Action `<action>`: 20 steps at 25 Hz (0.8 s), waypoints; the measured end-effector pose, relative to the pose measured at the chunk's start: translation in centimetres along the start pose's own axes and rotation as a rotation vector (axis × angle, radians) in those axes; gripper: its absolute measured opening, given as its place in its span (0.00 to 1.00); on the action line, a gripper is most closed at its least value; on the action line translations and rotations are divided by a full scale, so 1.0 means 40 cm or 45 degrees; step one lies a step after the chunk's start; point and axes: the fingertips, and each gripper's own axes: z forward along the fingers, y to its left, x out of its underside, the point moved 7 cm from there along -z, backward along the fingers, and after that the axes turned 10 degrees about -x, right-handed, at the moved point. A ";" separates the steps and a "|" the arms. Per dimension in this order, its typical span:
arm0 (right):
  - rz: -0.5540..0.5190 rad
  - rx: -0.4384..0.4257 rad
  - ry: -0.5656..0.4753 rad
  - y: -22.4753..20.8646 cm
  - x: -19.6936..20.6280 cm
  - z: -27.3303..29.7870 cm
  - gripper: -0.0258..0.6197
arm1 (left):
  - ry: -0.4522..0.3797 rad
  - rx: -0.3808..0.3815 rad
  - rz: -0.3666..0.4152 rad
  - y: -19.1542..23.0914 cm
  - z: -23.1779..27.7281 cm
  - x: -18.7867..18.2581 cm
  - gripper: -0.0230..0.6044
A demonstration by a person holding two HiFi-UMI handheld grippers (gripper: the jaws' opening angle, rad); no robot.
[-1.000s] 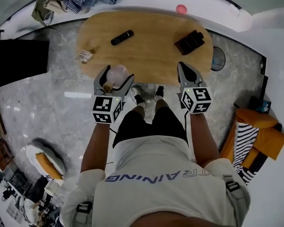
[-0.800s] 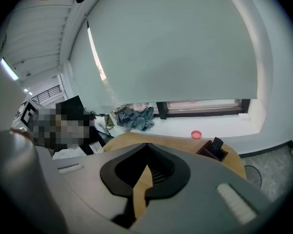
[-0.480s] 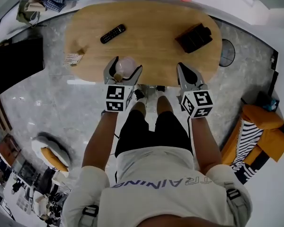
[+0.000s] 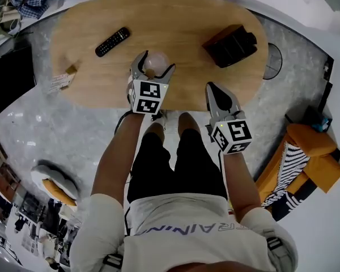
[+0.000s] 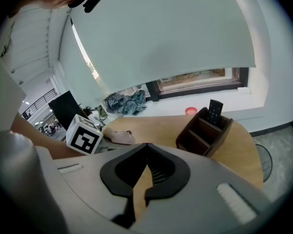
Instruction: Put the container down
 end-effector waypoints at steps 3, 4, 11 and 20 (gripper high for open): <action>0.029 0.004 0.036 -0.031 0.047 0.015 0.06 | 0.042 0.003 0.047 -0.016 0.081 0.018 0.68; 0.040 0.000 0.044 -0.039 0.058 0.020 0.06 | 0.055 0.004 0.062 -0.020 0.103 0.024 0.68; 0.131 -0.026 0.018 -0.077 0.083 0.049 0.07 | 0.102 -0.004 0.046 -0.039 0.224 0.033 0.68; 0.195 -0.048 0.056 -0.075 0.108 0.021 0.07 | 0.163 -0.058 0.015 -0.055 0.248 0.019 0.69</action>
